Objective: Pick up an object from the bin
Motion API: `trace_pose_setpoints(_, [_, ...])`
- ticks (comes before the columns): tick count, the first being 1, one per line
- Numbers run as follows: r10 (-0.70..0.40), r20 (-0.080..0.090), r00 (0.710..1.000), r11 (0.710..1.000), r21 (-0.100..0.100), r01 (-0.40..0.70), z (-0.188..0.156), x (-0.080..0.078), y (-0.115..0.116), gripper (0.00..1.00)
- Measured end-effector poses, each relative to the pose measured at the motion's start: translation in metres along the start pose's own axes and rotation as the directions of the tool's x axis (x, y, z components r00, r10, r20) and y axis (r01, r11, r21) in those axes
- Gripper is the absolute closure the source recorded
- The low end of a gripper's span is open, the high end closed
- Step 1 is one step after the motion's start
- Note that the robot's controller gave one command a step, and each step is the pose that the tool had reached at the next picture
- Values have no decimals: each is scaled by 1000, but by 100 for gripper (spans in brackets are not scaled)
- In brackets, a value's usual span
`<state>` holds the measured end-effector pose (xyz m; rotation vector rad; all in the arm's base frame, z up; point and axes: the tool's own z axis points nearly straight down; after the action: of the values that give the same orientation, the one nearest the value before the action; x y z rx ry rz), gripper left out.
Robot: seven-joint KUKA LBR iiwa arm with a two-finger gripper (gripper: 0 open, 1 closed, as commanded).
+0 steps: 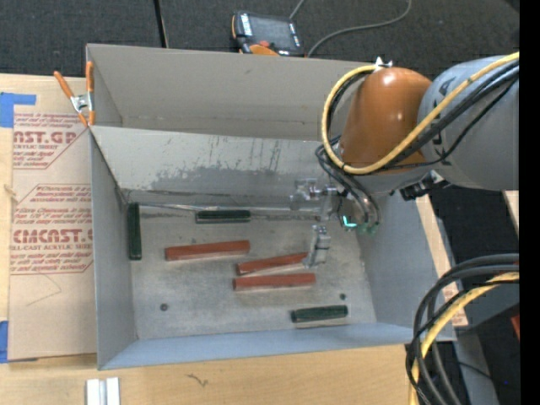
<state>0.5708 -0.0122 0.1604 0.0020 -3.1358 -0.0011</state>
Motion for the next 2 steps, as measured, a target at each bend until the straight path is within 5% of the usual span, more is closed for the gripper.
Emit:
trace_pose_setpoints(1, [-37, -2, 999, 999, 0, 37, 95, 46, 7, 0])
trace_pose_setpoints(2, [-38, 6, 999, 999, 1, 38, 91, 43, 6, 100])
